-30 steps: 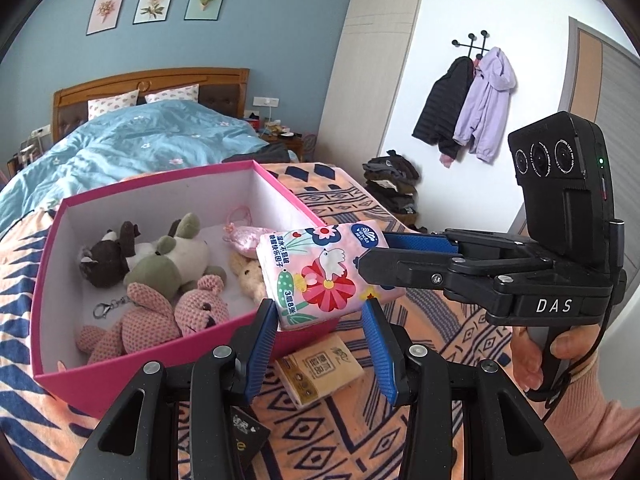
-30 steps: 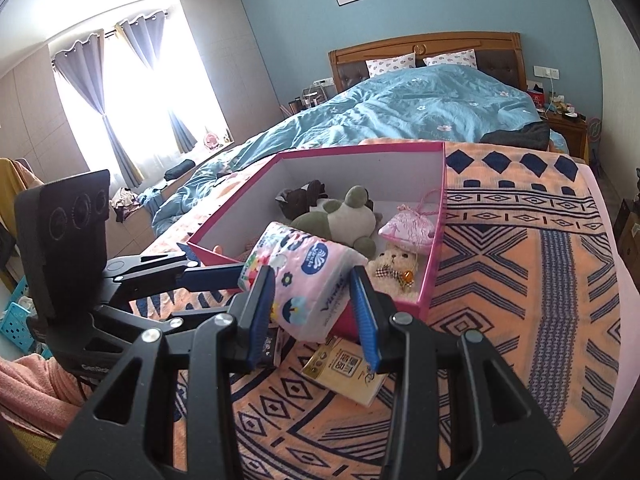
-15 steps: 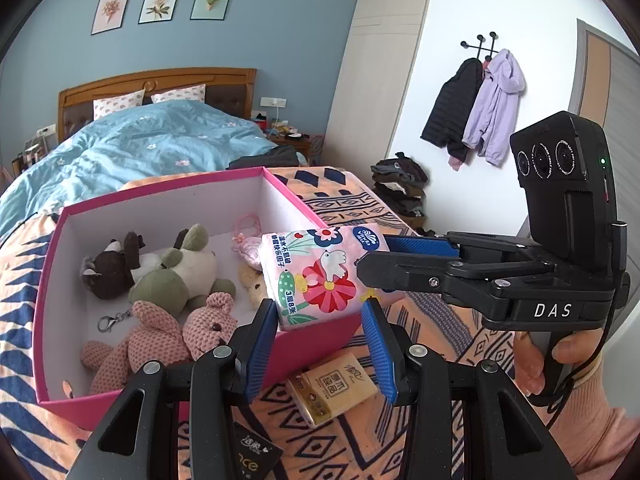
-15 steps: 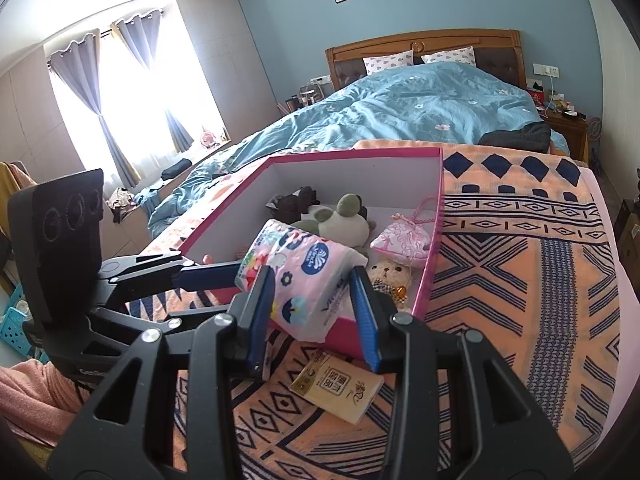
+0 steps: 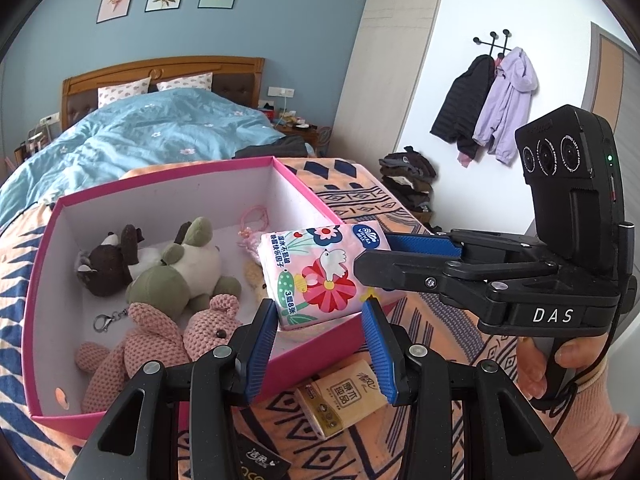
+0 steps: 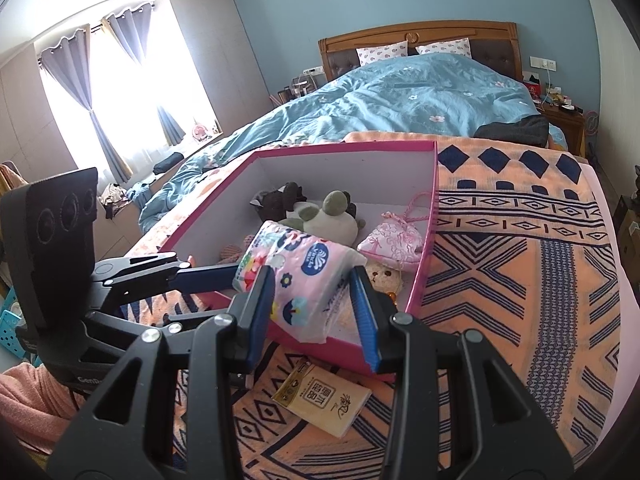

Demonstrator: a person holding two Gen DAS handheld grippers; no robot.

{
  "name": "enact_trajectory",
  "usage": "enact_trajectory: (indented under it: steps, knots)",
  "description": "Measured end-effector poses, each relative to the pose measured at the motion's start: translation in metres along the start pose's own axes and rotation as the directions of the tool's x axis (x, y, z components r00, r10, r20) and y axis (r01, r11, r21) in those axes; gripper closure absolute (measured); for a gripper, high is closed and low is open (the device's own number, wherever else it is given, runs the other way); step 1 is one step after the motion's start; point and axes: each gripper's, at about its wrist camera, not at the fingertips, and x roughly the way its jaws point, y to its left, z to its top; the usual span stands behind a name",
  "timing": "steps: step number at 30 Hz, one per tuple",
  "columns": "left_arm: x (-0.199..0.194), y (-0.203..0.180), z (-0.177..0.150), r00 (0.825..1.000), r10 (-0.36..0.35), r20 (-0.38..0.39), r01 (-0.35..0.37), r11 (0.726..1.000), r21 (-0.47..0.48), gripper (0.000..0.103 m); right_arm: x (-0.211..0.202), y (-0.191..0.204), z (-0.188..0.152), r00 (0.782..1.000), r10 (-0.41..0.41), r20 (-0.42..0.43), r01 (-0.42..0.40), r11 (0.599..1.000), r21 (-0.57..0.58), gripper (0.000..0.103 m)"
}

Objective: Organize objects
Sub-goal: 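Carry the tissue pack with the right tool over the box rim, then lower the tissue pack into the box and open the right tool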

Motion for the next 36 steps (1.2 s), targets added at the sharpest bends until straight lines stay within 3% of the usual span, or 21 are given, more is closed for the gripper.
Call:
enact_trajectory:
  steps: [28, 36]
  knots:
    - [0.039, 0.02, 0.006, 0.995, -0.031, -0.092, 0.024, 0.997, -0.071, 0.059, 0.033, -0.019, 0.0, 0.993, -0.068, -0.091, 0.071, 0.997, 0.021, 0.061]
    - [0.041, 0.018, 0.005, 0.996, -0.007, -0.086, 0.003, 0.999, -0.048, 0.057, 0.032, -0.016, -0.004, 0.99, -0.124, -0.07, 0.124, 0.992, -0.004, 0.061]
